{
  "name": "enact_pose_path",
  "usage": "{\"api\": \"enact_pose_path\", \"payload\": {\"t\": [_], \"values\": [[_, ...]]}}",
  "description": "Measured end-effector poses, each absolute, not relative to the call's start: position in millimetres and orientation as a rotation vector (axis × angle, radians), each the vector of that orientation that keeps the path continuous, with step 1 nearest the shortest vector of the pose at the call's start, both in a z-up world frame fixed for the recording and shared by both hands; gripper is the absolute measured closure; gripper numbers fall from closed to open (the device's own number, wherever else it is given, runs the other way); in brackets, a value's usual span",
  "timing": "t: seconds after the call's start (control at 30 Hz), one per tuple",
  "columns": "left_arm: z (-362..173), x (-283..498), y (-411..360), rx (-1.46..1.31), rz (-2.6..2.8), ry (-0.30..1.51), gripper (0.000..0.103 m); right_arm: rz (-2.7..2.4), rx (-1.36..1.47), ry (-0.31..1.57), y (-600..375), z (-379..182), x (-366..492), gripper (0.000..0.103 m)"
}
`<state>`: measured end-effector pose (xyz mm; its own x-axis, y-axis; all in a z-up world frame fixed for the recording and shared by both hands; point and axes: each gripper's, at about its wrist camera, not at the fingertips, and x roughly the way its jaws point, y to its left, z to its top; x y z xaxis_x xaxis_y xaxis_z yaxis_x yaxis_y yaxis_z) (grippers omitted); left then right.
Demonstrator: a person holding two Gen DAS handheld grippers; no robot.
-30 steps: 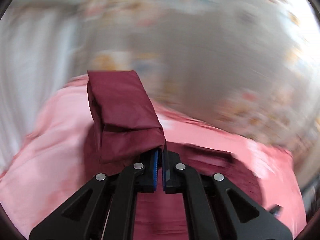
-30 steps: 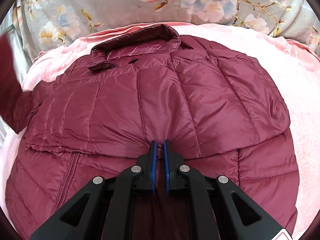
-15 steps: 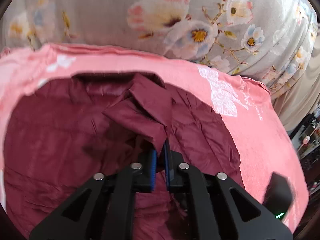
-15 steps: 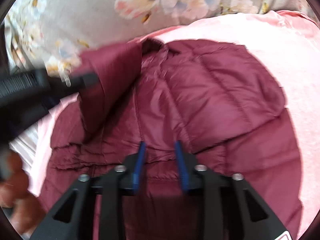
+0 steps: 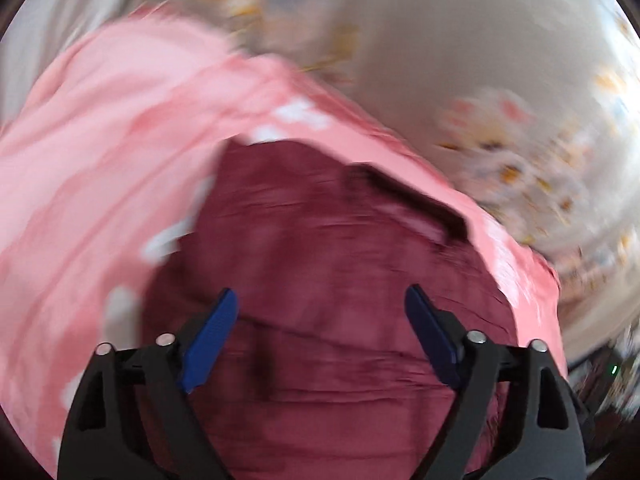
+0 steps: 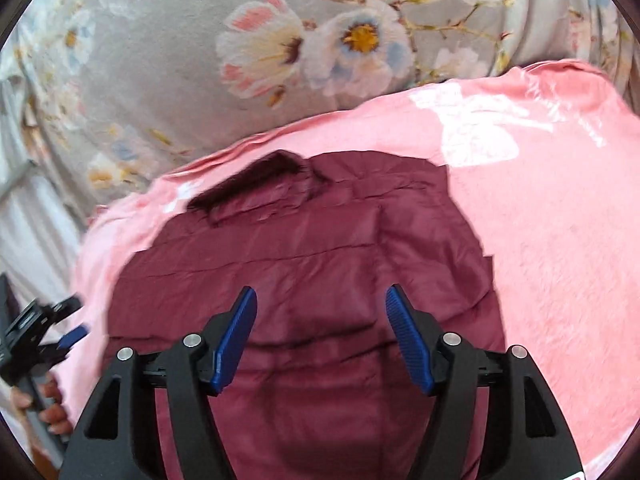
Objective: Fold large clothes
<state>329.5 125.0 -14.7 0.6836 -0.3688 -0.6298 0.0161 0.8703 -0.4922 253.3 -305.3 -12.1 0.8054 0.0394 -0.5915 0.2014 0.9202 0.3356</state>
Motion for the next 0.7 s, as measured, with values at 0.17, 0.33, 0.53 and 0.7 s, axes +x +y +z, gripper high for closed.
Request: {"api": "enact_pose_path", "payload": {"t": [0.17, 0.33, 0.53, 0.7], "values": [[-49.3, 348.7, 171.4, -0.649, -0.177, 0.864, 0.029, -0.121, 0.458, 0.696, -315.3, -33.8, 271.2, 0.039], [-67.3, 370.2, 175.2, -0.743, -0.167, 0.903, 0.042, -0.111, 0.45, 0.735, -308.2, -38.4, 283.8, 0.083], [-49.5, 377.6, 186.6, -0.75, -0.108, 0.878, 0.102, 0.02, 0.465, 0.588, -301.5, 22.4, 271.4, 0.101], [-26.0, 356.7, 195.6, -0.687, -0.091, 0.815, 0.102, 0.024, 0.352, 0.574, -293.4, 34.0, 251.6, 0.102]]}}
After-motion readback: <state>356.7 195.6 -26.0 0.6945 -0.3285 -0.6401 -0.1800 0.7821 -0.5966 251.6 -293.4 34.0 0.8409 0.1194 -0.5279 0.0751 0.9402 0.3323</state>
